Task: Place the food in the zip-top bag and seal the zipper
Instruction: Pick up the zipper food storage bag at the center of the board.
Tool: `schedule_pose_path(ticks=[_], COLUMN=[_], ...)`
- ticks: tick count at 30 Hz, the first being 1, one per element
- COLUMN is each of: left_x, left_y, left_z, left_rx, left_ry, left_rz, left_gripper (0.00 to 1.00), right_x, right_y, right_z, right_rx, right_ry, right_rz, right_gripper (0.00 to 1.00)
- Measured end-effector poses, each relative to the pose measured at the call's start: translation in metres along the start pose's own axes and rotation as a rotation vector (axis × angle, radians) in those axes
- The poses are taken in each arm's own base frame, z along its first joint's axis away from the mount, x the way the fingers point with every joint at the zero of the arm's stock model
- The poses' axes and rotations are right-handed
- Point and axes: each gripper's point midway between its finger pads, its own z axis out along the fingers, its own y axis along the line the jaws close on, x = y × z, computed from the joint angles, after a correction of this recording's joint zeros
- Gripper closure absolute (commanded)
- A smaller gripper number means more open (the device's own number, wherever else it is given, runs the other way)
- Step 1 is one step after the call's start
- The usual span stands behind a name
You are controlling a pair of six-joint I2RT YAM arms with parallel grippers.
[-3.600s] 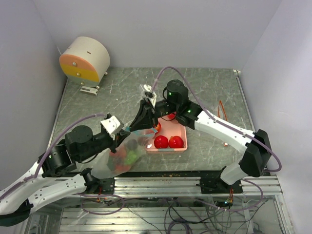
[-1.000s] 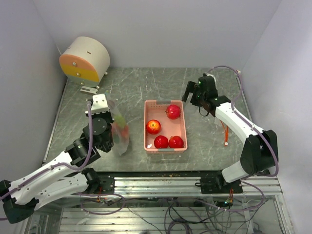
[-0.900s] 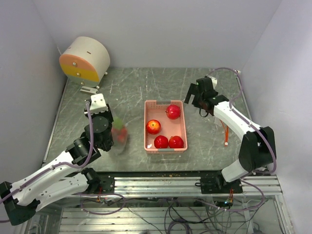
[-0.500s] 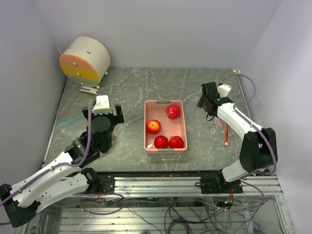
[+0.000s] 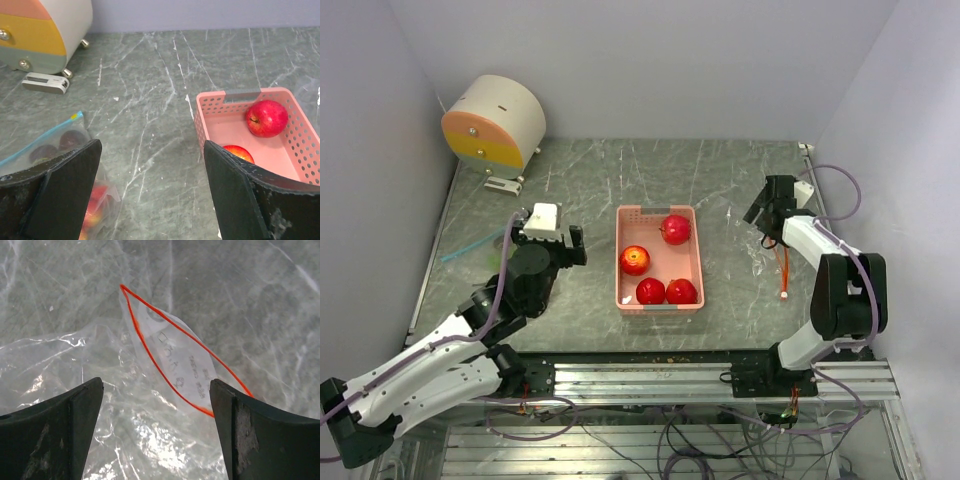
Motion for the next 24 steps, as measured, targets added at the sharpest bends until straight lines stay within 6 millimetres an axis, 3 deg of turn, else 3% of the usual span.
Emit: schedule_pose_path(ticks=[7,9,11,12,16,20,24], left_x=[0.016,0.018,0.018,0.018,0.019,0.02,0.022], left_y=[-0.009,-0.012,-0.014,-0.015,-0.021,-0.03,-0.048], left_z=[0.004,0.005,0.005,0.005,0.004,0.003,0.006], left_rx=[0.033,0.04,0.051,0.058,0.088,0.134,0.206], left_ry=[0.039,0.046,0.049,0.049,0.055,0.062,0.072], left_rz=[0.008,0.006,0.003,0.001,-0.009,-0.021,-0.036], left_gripper=[0.16,0.19,0.26,0.29,0.33,0.26,0.16], right_x=[0.005,0.008,0.01,0.01,0.009,0.003,-0.029], right_y=[-0.002,-0.004,-0.003,-0.002,0.003,0.007,0.029], right_z=[0.034,0.042,0.046,0.047,0.046,0.019,-0.036], right_rx=[-0.017,-0.015,-0.023,-0.029,-0.059,-0.119,-0.246], right_ry=[0.028,0.036,0.042,0.043,0.037,0.01,-0.102], right_rz=[0.008,0.009,0.006,0.004,0.012,0.026,0.05], right_gripper=[0.4,0.56,0.81,0.89,0.95,1.0,1.0])
